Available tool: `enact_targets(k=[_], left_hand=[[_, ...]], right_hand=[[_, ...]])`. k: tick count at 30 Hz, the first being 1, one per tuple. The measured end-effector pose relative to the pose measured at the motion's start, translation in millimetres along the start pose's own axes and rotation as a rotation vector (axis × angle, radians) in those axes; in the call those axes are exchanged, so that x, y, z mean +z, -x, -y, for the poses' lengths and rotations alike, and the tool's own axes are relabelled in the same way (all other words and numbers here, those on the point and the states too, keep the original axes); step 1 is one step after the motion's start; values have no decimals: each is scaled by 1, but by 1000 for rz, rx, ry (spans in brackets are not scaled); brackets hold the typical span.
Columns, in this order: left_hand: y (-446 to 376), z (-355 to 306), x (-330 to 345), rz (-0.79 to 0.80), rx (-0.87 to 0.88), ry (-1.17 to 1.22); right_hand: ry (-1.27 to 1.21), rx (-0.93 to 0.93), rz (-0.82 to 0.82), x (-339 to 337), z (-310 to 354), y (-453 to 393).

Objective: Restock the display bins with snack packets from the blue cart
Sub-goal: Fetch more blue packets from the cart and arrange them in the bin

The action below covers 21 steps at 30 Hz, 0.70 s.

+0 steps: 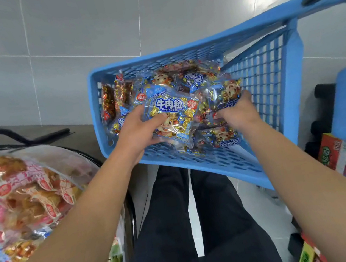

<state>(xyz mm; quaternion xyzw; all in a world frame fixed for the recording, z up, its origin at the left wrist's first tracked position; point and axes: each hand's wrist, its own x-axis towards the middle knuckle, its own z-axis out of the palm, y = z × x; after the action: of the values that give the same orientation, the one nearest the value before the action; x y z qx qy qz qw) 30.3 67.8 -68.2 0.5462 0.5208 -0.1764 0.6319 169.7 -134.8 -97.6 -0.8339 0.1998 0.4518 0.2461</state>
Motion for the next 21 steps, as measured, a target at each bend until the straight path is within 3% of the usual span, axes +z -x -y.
enact_targets(k=[2, 5, 8, 11, 14, 21], left_hand=[[-3, 3, -2, 0, 18, 27], [-2, 6, -1, -32, 23, 70], [4, 9, 2, -55, 24, 111], [16, 11, 4, -80, 32, 163], [34, 10, 1, -133, 18, 219], [103, 4, -28, -232, 6, 319]], right_hand=[[47, 27, -2, -1, 2, -6], [140, -143, -155, -1, -3, -5], [108, -307, -309, -4, -8, 8], [21, -342, -396, -13, -10, 23], [-61, -392, -356, -28, -9, 42], [-56, -639, -50, -74, -8, 114]])
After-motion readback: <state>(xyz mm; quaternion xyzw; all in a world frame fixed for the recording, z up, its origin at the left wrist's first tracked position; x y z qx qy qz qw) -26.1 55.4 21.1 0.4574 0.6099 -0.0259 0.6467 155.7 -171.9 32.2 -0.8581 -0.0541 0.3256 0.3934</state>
